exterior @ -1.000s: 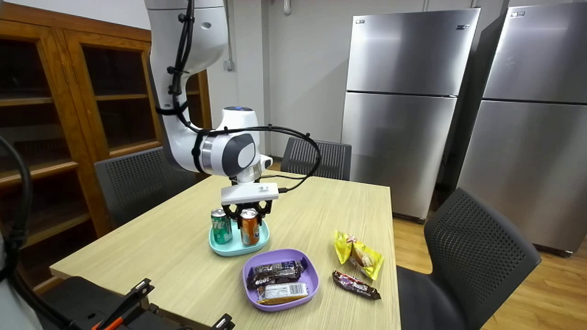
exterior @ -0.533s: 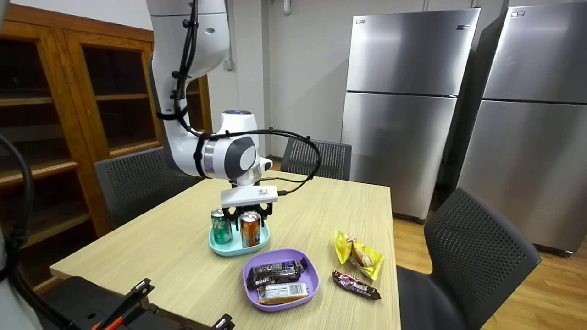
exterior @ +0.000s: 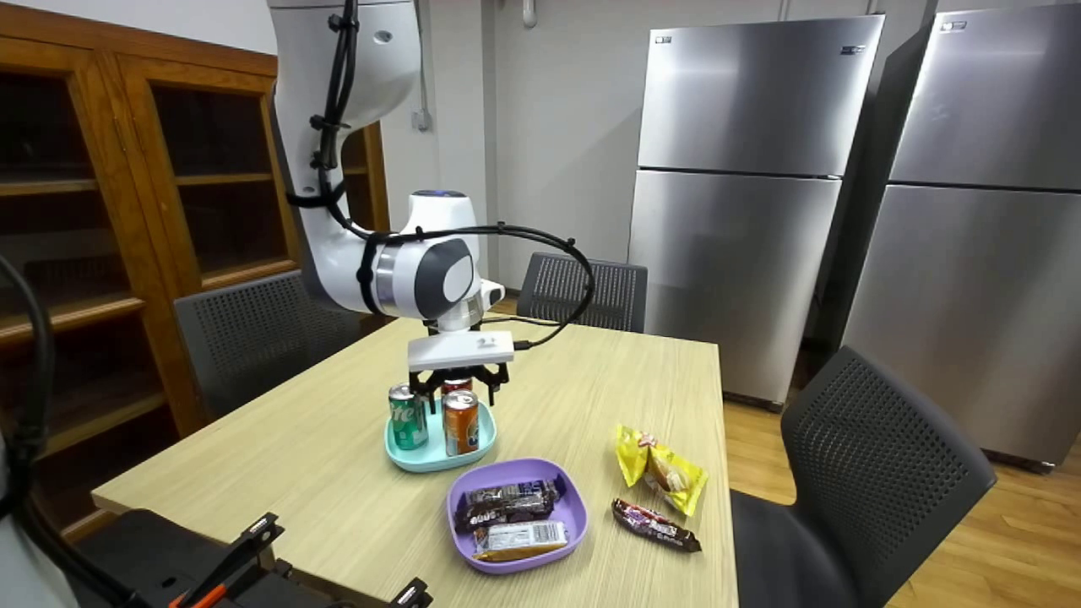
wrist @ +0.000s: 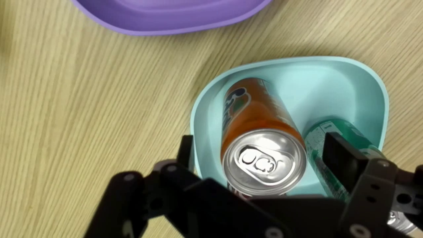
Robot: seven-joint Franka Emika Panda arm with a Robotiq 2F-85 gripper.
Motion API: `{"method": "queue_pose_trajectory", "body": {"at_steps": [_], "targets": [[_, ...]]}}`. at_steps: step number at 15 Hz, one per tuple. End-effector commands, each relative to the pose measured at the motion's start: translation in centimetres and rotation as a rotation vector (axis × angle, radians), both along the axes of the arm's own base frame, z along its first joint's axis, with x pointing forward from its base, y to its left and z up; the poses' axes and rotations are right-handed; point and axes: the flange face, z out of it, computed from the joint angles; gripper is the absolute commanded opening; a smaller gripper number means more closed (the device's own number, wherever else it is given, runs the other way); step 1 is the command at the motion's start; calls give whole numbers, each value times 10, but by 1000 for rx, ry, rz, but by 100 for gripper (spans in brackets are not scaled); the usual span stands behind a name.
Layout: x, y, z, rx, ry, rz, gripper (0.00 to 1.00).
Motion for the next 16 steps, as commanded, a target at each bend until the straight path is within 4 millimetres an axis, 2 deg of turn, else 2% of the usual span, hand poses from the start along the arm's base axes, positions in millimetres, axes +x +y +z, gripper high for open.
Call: {"method": "queue_pose_trajectory", "body": {"at_steps": [1,6,9,16], "targets": [[-10,-8,28,-10,-1,-25,100],[-18,-21,49,-8,-11,-62,100],[-17,-33,57,37,-7,-180,100],[-17,-98,65,189,48,-614,100]]}}
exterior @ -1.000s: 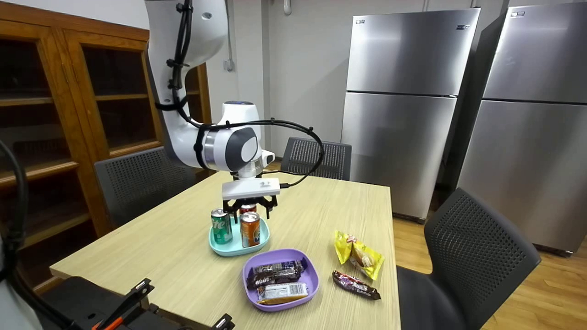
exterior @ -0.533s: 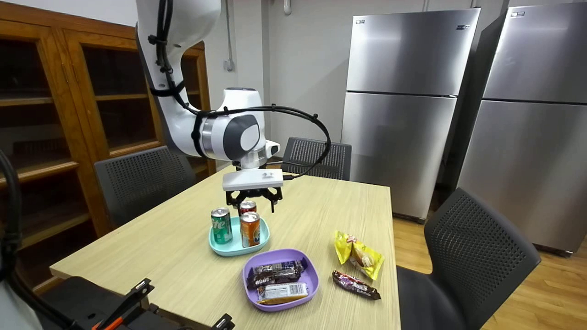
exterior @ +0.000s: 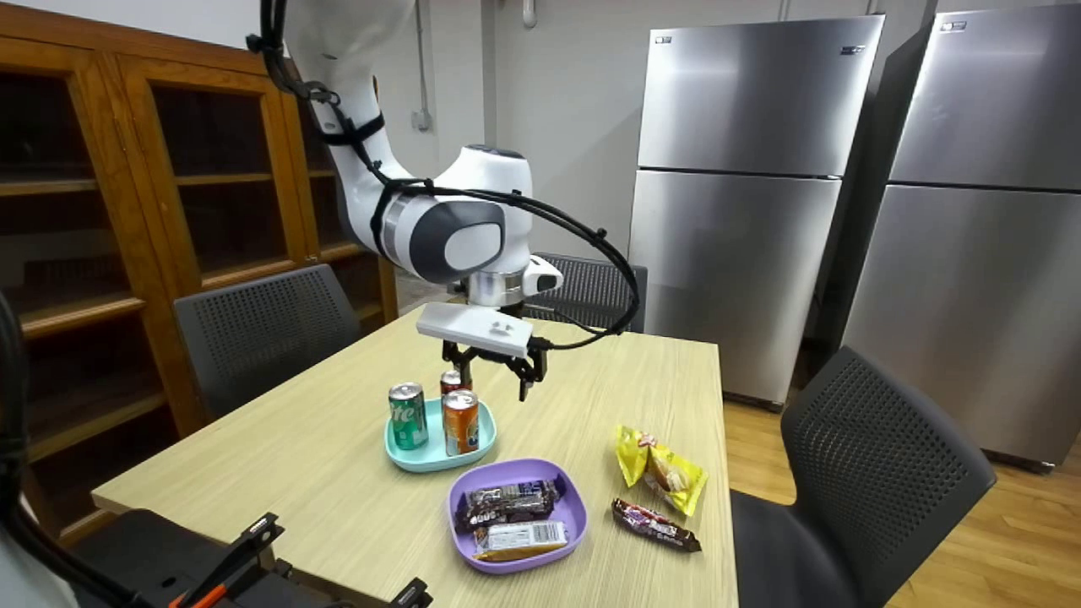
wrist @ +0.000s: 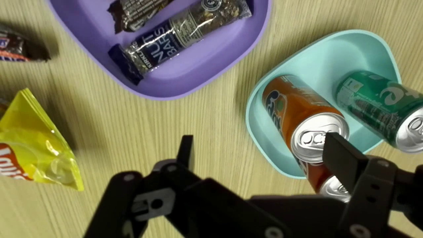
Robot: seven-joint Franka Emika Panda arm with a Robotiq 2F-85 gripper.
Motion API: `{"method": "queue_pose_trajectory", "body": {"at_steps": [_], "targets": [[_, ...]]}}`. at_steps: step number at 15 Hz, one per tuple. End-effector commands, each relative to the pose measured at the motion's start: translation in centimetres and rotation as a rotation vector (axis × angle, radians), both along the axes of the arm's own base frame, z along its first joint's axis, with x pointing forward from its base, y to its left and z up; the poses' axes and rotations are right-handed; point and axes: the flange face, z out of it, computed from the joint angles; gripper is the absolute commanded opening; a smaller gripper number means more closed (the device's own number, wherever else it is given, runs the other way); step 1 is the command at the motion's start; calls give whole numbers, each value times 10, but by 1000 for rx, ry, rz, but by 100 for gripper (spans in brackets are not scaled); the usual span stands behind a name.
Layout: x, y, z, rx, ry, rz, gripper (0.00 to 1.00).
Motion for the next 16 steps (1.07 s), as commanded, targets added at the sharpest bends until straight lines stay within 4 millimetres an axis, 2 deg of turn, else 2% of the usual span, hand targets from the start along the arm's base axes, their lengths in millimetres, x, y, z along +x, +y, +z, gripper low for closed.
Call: {"method": "queue_pose_trajectory", "body": {"at_steps": [1,6,9,10,16], "targets": [[-2,-30,12,69,15,-191,100],[-13,-79,7,46,-9,-464,100],[-23,-100,-1,23,3,-631,100],[-20,-97,0,38,7,-542,100],[-22,-98,-2,36,14,-552,100]]}}
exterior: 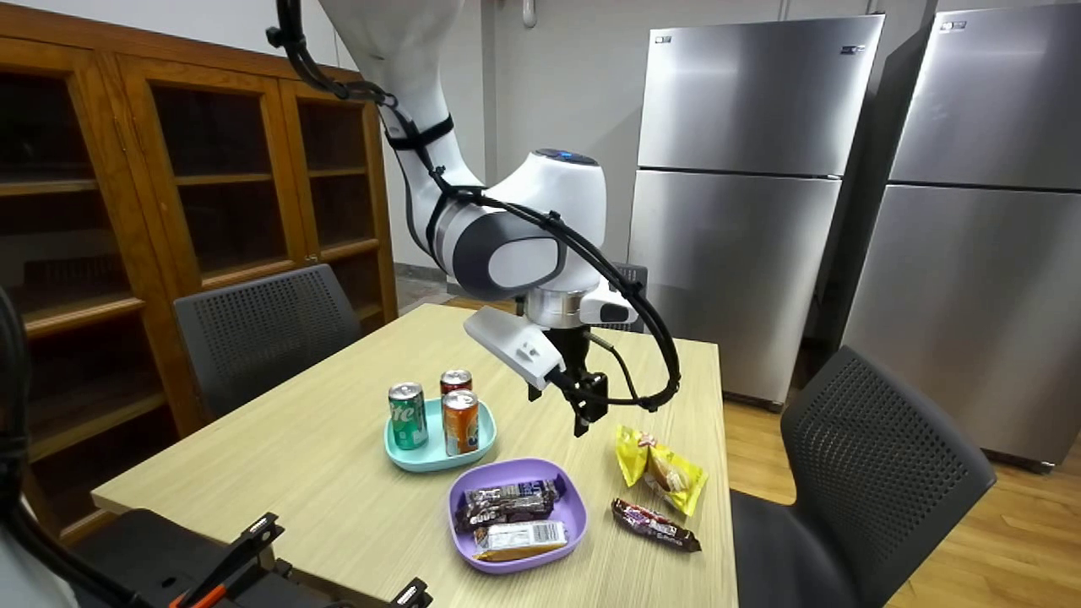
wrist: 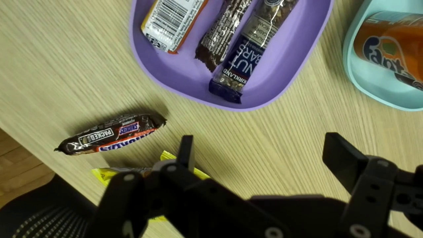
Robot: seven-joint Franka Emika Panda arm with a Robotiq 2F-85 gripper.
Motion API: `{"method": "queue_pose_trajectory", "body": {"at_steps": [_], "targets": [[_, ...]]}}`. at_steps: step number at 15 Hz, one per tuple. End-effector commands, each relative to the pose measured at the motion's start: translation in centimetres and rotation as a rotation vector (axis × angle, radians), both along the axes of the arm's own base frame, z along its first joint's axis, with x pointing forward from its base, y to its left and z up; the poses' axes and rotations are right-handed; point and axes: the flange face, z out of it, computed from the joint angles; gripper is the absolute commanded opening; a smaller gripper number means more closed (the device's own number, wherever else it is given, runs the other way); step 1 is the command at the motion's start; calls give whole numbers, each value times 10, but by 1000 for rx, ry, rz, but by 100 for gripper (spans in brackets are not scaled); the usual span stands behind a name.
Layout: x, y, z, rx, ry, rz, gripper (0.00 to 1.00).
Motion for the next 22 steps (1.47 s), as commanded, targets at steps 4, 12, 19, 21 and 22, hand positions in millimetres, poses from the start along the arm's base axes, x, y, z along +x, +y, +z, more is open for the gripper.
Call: {"method": "queue_pose_trajectory", "body": {"at_steps": [4,12,19,21,22], "targets": [[0,0,0,0,0,0,100],[-7,-28,-7,19,44,-325,100],[-1,-75,-22,9,121,-677,100],[8,-87,-25,5,162,-729,100],[13,-92,-26,6,175,-760,100]]}}
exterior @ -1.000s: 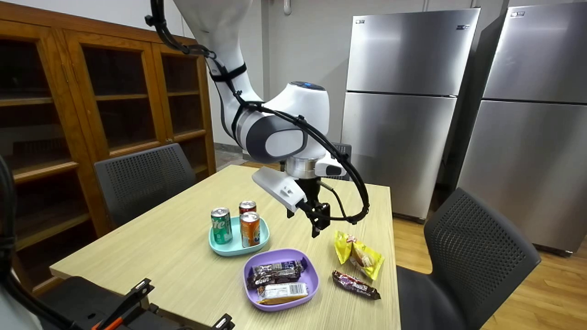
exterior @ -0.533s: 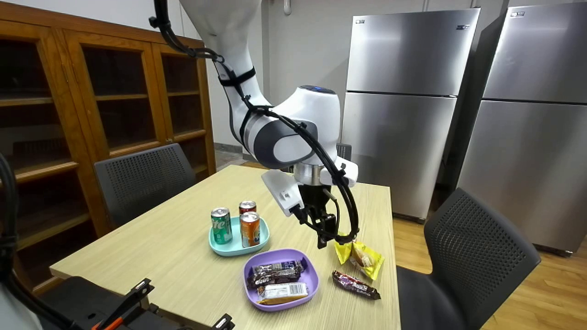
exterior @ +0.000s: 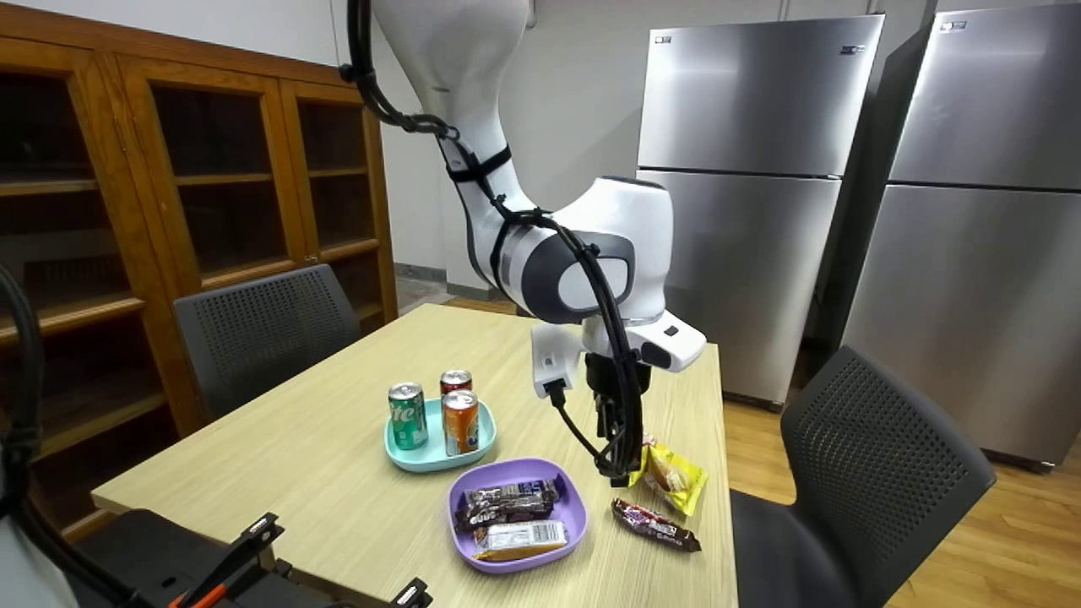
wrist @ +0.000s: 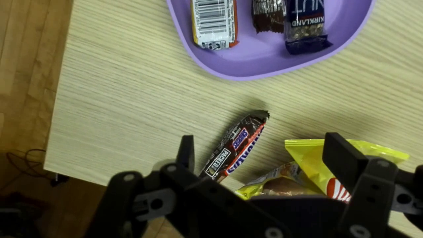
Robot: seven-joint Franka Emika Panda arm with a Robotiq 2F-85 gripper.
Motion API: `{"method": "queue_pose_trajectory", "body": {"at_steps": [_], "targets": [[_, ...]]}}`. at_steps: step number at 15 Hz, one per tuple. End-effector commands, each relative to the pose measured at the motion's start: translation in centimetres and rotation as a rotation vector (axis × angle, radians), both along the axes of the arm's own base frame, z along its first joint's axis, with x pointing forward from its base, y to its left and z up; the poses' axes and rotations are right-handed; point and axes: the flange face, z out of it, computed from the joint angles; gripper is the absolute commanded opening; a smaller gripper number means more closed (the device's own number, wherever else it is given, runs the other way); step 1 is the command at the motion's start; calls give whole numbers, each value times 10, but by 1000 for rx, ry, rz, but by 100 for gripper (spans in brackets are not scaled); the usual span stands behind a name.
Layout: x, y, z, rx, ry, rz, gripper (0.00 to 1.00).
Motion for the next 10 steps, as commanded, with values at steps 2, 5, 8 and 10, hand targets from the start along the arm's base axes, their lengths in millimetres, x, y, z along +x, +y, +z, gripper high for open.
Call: {"method": "queue_pose_trajectory", "body": {"at_steps": [2,5,8,10], "targets": [[31,-26,-7,15,76,-140,100],[45,-37,-14,17,92,-200,100],[54,-43,-25,-7,78,-235,100],[58,-47,-33,-10,74,-260,100]]}}
